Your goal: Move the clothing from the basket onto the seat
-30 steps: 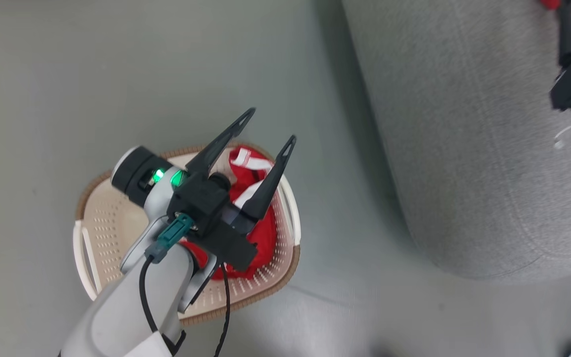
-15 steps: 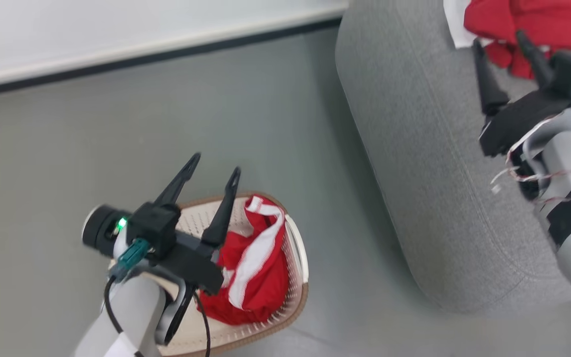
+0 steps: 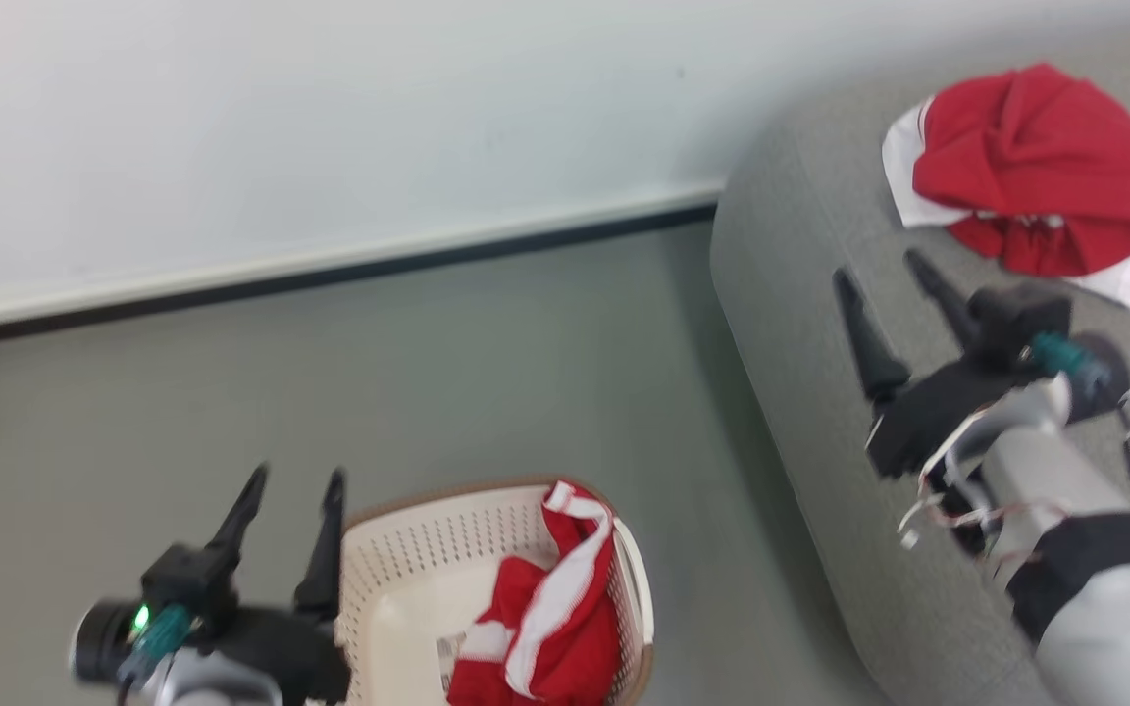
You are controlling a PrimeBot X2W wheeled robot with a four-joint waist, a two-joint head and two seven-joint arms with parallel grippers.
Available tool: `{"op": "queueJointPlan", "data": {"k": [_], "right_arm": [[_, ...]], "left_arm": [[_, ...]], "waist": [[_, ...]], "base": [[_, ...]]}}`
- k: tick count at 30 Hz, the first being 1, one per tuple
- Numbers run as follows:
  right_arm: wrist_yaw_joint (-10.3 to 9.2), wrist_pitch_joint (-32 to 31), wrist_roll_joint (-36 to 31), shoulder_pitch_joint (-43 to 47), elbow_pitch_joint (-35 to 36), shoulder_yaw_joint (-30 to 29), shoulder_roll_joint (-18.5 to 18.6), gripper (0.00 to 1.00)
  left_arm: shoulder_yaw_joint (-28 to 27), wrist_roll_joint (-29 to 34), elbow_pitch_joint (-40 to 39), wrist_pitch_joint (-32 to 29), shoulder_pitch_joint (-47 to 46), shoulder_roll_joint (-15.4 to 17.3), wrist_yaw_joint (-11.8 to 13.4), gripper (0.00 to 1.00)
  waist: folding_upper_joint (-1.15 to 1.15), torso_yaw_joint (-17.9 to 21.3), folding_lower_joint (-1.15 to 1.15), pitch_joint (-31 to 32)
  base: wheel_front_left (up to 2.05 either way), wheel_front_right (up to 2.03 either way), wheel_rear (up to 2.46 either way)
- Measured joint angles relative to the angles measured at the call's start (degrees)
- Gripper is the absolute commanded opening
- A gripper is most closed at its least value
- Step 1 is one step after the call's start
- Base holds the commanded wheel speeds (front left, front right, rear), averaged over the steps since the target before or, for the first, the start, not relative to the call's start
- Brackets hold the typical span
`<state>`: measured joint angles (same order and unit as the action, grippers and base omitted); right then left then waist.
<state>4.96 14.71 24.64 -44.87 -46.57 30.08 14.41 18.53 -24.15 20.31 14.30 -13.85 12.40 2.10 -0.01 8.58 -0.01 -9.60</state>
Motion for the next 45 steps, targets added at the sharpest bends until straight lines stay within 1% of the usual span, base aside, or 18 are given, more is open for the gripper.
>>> {"op": "queueJointPlan", "data": {"k": [3, 8, 10, 11, 17, 23, 27, 34, 36, 39, 44, 45], "right_arm": [[-0.51, -0.01, 0.0, 3.66, 2.3, -0.01, -1.01, 1.0], [-2.52, -0.01, -0.01, 9.71, 6.88, -0.54, -1.47, 1.0], [-3.25, -0.01, -0.37, 12.13, 8.73, -0.56, -1.67, 1.0], [-3.79, -0.01, -0.59, 14.36, 10.78, -0.45, -1.85, 1.0], [-6.04, -0.01, -2.03, 21.53, 16.82, -0.6, -1.72, 1.0], [-8.57, 0.0, -2.53, 27.86, 23.3, -1.89, -1.11, 1.0], [-9.49, -0.01, -3.12, 31.72, 27.14, -2.43, -0.82, 1.0], [-10.55, -0.01, -3.49, 36.6, 33.07, -3.57, -1.01, 1.0], [-10.63, -0.01, -3.67, 37.7, 34.04, -3.96, -1.02, 1.0], [-11.02, -0.01, -4.08, 38.78, 35.59, -4.41, -1.07, 1.0], [-11.11, -0.01, -4.65, 39.72, 37.17, -5.6, -0.93, 1.0], [-11.37, -0.01, -4.81, 39.94, 37.21, -5.75, -0.9, 1.0]], "left_arm": [[-1.9, -0.55, -0.42, 0.0, 3.92, 0.81, 1.03, 1.0], [-5.16, -1.09, -2.79, 0.0, 10.15, 1.69, 2.1, 1.0], [-6.14, -1.07, -5.13, 0.01, 12.87, 1.82, 3.08, 1.0], [-6.68, -1.03, -7.01, 0.0, 15.52, 1.33, 3.47, 1.0], [-8.87, -0.67, -11.29, 0.0, 20.29, 1.14, 3.96, 1.0], [-10.63, 0.05, -14.8, 0.0, 24.8, 0.59, 4.45, 1.0], [-11.77, 0.14, -16.71, 0.0, 26.33, 0.11, 4.46, 1.0], [-12.67, 1.58, -18.89, 0.0, 27.68, -0.85, 4.54, 1.0], [-12.7, 2.69, -19.2, 0.0, 28.53, -1.29, 4.54, 1.0], [-12.96, 3.08, -19.47, 0.01, 29.45, -1.46, 4.95, 1.0], [-13.89, 3.43, -20.29, 0.01, 29.57, -1.76, 4.95, 1.0], [-14.01, 3.61, -20.5, 0.01, 29.57, -1.8, 4.95, 1.0]], "waist": [[0.0, -0.82, 0.0, 2.51], [0.0, -1.98, 0.0, 6.37], [0.0, -2.34, 0.0, 7.75], [0.0, -2.61, 0.0, 8.93], [0.0, -3.02, 0.0, 11.53], [0.0, -2.78, 0.0, 12.42], [0.01, -2.66, 0.01, 12.53], [0.01, -2.48, 0.01, 12.44], [0.01, -2.43, 0.01, 12.4], [0.01, -2.3, 0.01, 12.32], [0.01, -2.14, 0.01, 12.17], [0.01, -2.13, 0.01, 12.14]], "base": [[0.0, 0.0, 0.0], [0.0, 0.0, 0.0], [0.0, 0.0, 0.0], [0.0, 0.0, 0.0], [0.0, 0.0, 0.0], [0.0, 0.0, 0.0], [0.0, 0.0, 0.0], [0.0, 0.0, 0.0], [0.0, 0.0, 0.0], [0.0, 0.0, 0.0], [0.0, 0.0, 0.0], [0.0, 0.0, 0.0]]}}
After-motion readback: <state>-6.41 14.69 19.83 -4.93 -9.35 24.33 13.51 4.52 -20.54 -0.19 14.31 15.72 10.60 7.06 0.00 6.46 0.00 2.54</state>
